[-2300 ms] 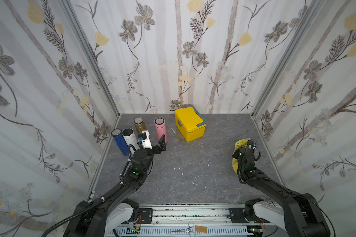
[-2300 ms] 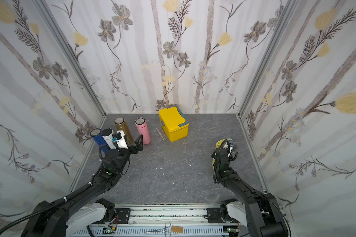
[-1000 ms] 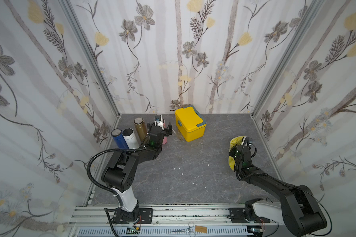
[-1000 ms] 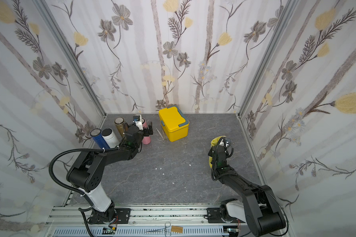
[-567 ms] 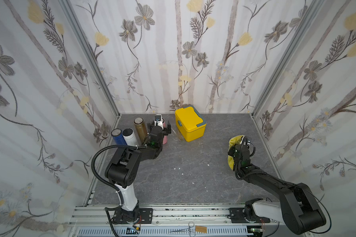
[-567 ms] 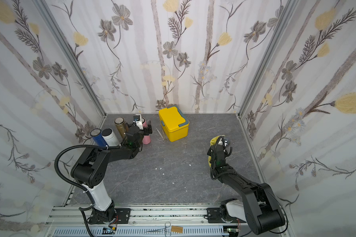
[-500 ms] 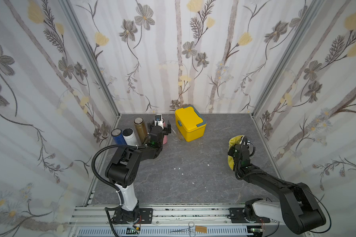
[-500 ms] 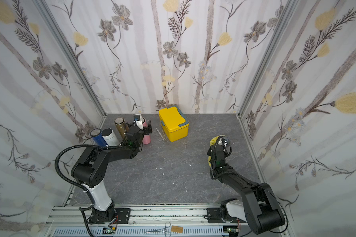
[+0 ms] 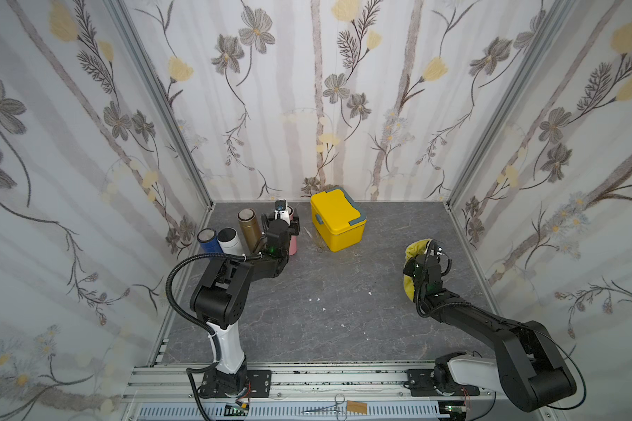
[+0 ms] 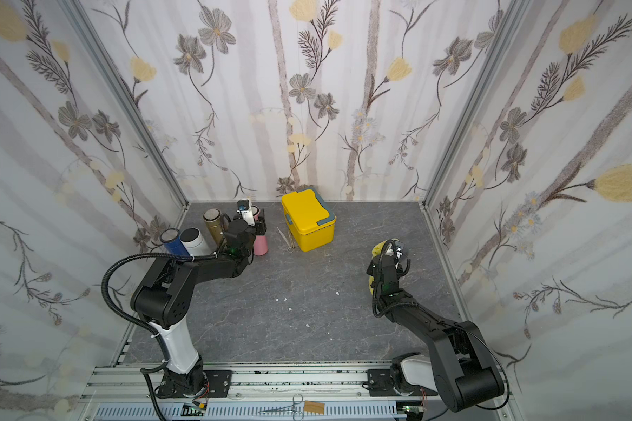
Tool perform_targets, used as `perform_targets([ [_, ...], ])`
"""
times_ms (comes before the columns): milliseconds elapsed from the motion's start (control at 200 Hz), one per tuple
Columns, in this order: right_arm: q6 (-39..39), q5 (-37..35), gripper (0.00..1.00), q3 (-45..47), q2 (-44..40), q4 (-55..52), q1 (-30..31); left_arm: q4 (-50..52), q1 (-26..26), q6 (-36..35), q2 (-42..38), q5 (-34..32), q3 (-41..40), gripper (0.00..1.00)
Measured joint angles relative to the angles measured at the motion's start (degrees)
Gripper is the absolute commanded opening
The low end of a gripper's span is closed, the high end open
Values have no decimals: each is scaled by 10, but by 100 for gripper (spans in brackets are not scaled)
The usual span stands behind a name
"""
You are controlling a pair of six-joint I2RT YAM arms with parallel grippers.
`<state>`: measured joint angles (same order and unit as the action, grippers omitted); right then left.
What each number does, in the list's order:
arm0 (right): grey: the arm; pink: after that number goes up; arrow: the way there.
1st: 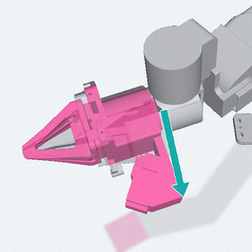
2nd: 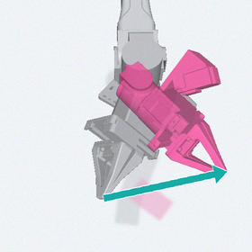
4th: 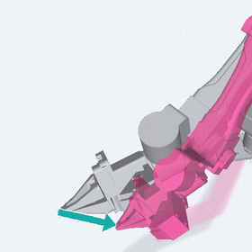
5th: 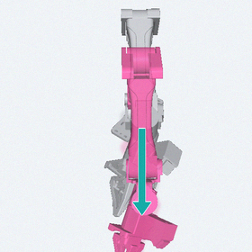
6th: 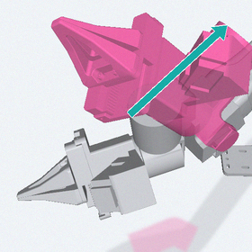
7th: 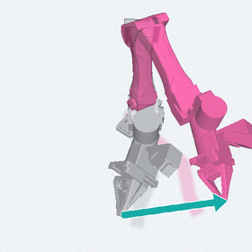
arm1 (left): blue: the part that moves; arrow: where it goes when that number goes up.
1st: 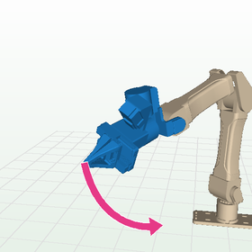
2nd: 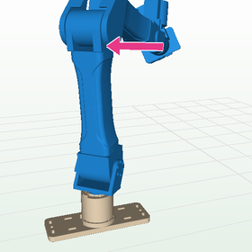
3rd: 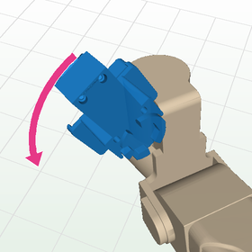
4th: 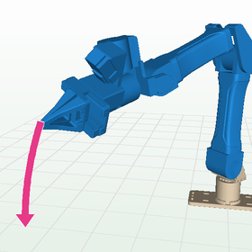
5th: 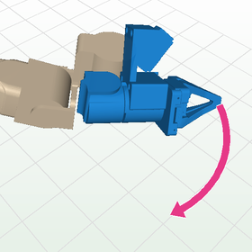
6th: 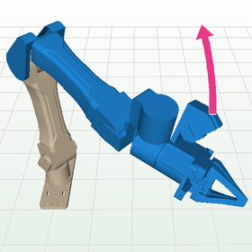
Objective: Wipe the surface of the thermos
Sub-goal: Pick up the thermos from the center of the board, then wipe the dirt from the surface of the thermos.
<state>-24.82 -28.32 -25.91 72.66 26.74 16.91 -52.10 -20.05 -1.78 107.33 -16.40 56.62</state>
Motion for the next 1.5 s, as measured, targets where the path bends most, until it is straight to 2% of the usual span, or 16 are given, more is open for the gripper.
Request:
perform_targets([
  [40,0,-1,0,0,0,0,0,1,0,2,2,0,3,17],
  [100,0,-2,0,0,0,0,0,10,0,5,3,-3,9,0],
  [210,0,-5,0,0,0,0,0,90,-1,37,-12,-19,37,0],
  [310,0,-6,0,0,0,0,0,171,-9,87,-67,-42,37,0],
  [465,1,-11,0,3,-25,-11,11,186,-16,191,-232,-44,-86,0],
  [545,3,-18,0,6,-64,-32,44,214,-7,247,-323,-13,-141,0],
  [650,3,-15,0,7,-124,-56,113,256,-8,296,-404,63,-145,0],
  [789,-5,27,0,7,-180,-81,205,244,-16,338,-481,198,-195,0],
  [884,-18,68,0,27,-194,-61,263,233,-33,382,-519,242,-270,0],
  [1029,-28,130,0,67,-176,-16,359,279,-94,376,-556,224,-283,0],
  [1124,-32,140,0,76,-159,15,400,275,-123,355,-569,197,-276,0],
  [1279,-29,145,0,31,-155,25,436,281,-158,328,-558,182,-255,0],
  [1389,-14,145,0,-13,-155,43,454,305,-160,309,-573,173,-234,0],
  [1499,-6,138,0,-9,-145,76,456,340,-161,285,-599,149,-214,0],
])
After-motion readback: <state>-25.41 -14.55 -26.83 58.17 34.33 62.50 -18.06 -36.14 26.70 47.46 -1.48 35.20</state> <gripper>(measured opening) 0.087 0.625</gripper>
